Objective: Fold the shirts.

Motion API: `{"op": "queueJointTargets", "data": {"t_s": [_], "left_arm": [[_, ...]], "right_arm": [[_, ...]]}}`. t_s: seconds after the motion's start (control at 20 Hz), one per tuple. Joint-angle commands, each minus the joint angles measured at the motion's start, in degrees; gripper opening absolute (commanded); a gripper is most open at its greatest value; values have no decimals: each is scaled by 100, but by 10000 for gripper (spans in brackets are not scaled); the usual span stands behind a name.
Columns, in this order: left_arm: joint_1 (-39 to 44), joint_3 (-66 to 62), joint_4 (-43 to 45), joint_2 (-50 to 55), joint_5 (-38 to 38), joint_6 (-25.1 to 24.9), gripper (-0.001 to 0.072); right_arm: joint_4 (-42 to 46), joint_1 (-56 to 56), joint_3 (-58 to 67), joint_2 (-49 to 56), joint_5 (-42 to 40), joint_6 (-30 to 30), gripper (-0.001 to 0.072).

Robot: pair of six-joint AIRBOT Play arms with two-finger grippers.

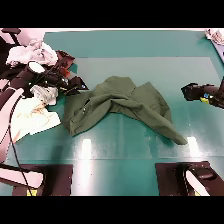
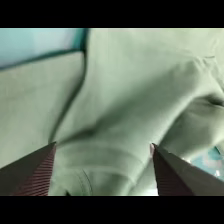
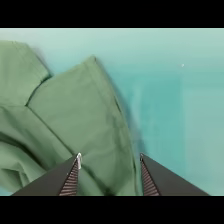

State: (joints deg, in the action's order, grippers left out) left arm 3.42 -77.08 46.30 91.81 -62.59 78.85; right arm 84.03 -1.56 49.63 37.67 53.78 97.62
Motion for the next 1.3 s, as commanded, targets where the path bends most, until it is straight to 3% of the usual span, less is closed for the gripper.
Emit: {"op": "queueJointTargets", "data": {"t_s": [0.0,0.15,0.45,0.85,0.95,1.15,1.2,1.25], "left_arm": [[-55,-269,-173,527,103,-459,679],[-28,-286,-173,595,310,-723,678],[251,-306,-111,774,39,-1185,678],[339,-310,-59,957,468,-1189,675],[339,-310,-295,955,321,-1320,586],[339,-310,-981,946,66,-1539,560],[339,-313,-1088,942,55,-1665,387],[339,-332,-1202,942,39,-1698,368]], "right_arm": [[-494,212,-116,31,74,-177,443],[-498,212,-116,31,81,-175,444],[-501,212,-116,31,37,-173,444],[-503,210,-116,31,186,-170,444],[-509,210,-116,31,188,-170,443],[-505,210,-116,33,181,-170,443],[-503,210,-116,33,179,-170,443],[-501,212,-116,33,177,-170,443]]}}
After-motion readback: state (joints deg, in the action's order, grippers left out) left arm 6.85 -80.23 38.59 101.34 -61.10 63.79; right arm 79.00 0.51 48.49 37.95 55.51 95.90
